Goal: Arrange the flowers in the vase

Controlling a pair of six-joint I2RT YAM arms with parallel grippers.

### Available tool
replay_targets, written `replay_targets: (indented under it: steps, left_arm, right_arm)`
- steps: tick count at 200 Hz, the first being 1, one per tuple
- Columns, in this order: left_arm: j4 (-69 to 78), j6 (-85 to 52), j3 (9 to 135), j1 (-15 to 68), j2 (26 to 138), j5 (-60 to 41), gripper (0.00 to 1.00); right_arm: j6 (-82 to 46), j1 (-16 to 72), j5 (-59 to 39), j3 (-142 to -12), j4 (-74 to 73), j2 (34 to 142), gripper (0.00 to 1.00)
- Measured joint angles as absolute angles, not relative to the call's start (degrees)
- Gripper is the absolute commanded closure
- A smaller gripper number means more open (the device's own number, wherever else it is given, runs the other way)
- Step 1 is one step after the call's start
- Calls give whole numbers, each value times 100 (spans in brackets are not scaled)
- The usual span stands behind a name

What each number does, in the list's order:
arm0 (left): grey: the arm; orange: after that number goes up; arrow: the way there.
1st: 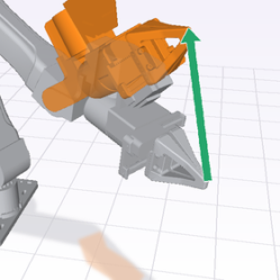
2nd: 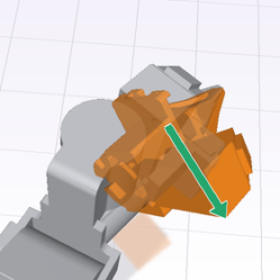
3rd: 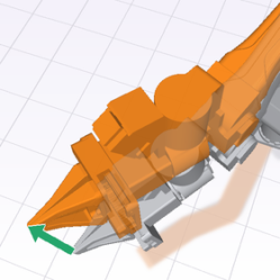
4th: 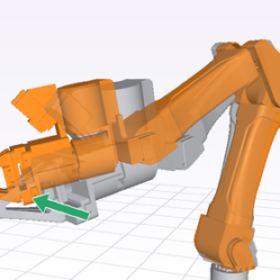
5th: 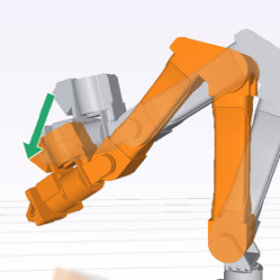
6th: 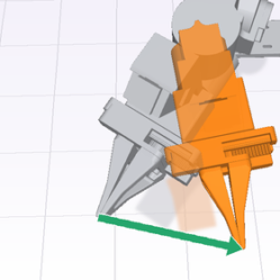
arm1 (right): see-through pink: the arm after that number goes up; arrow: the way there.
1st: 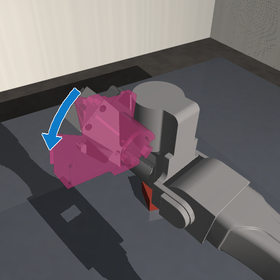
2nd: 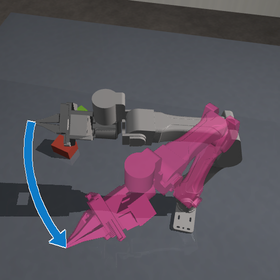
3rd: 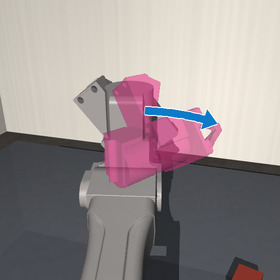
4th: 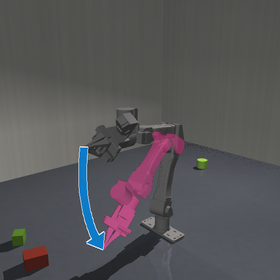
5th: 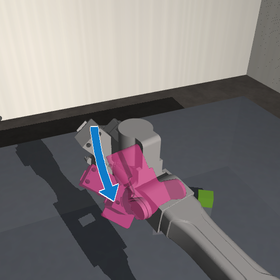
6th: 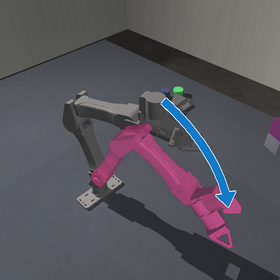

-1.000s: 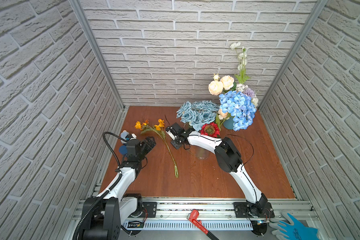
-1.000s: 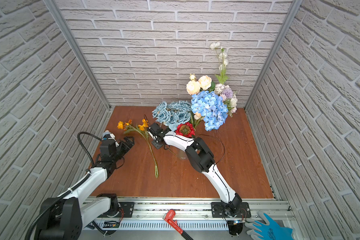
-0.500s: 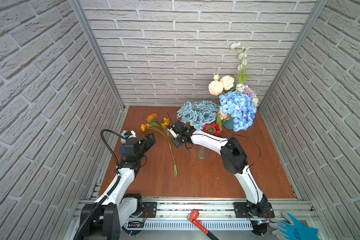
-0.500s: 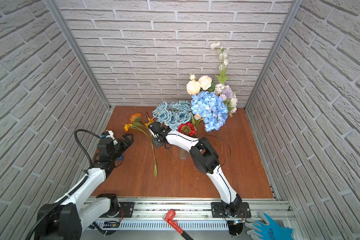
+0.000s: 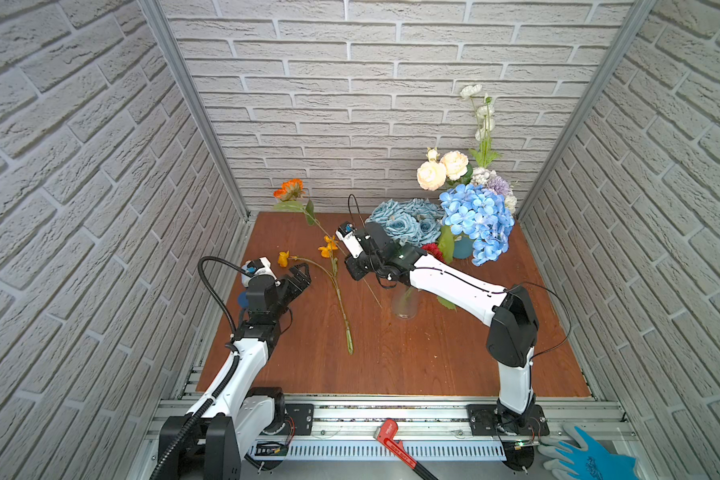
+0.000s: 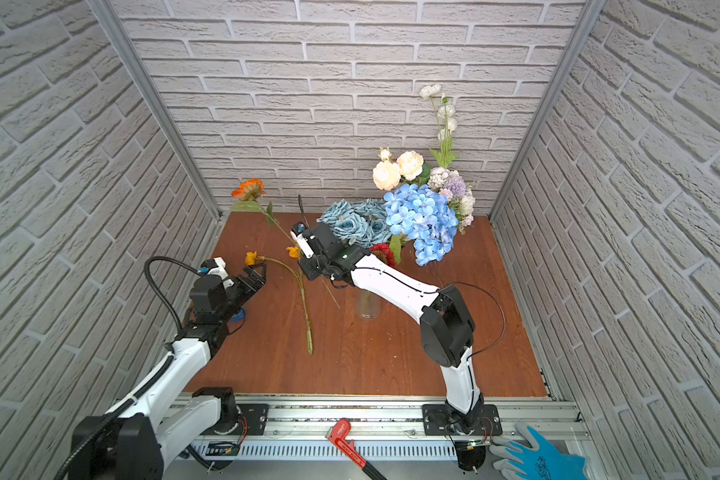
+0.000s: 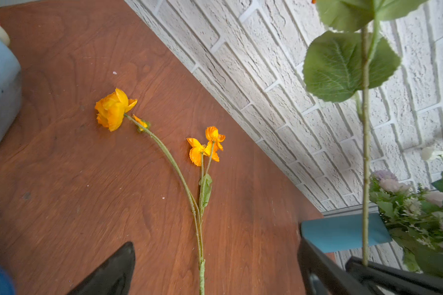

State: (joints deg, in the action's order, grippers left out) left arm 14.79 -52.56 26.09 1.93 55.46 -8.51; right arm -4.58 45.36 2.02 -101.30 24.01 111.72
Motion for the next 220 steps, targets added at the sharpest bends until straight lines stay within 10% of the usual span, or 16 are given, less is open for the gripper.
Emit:
replay_targets:
  steps: [118,220]
  left_arm:
    - [2493,-5581,3210,257,4130,-2137,18]
    - [3221,-6075,3664,797,5446,-2882,35]
  right_arm:
    - [-591,4604,-613,-9585,1809,10228,94]
    - [-626,4856,-781,-9330,1507,9845,94]
